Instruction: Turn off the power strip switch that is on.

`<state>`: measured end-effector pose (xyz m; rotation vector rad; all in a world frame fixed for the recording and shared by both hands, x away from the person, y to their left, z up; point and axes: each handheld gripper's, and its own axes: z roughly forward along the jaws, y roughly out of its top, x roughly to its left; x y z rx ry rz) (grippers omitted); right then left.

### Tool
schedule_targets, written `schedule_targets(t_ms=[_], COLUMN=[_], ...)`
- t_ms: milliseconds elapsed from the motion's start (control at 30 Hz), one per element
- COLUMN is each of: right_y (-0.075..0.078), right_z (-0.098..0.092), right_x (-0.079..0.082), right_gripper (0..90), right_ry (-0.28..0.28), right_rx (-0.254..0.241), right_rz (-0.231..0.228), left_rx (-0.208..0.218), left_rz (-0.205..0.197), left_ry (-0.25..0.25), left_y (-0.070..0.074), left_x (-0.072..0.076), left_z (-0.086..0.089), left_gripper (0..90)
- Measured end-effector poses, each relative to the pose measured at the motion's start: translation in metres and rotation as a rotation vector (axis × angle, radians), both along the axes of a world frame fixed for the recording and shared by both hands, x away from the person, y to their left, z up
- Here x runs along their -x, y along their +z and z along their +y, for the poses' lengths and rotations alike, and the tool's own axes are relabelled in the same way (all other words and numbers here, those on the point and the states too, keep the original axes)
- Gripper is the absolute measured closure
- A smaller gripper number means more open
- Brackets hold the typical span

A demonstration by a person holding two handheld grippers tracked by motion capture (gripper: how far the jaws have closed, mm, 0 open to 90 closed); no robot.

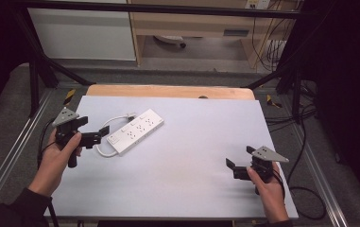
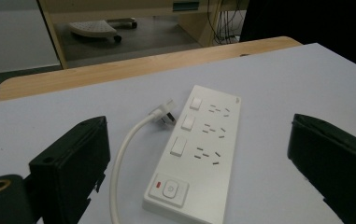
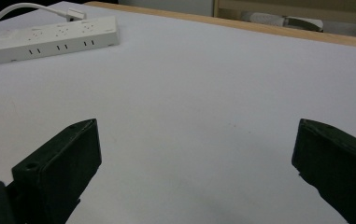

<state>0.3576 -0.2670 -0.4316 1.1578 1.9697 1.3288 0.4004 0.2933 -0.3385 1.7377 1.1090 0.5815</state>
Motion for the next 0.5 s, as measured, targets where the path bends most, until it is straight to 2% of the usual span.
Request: schedule_targets(t_ms=[500], right_y=[0.0], right_z=[0.0], right_x=[0.0], right_gripper=[1.9], right_ry=[-0.001], right_rx=[0.009], right_rz=[0.003], left_rx=[0.029], left_rz=[0.011], left_ry=[-0.009], left_y=[-0.009], left_x=[0.024], left_z=[0.008], left_gripper=[6.1])
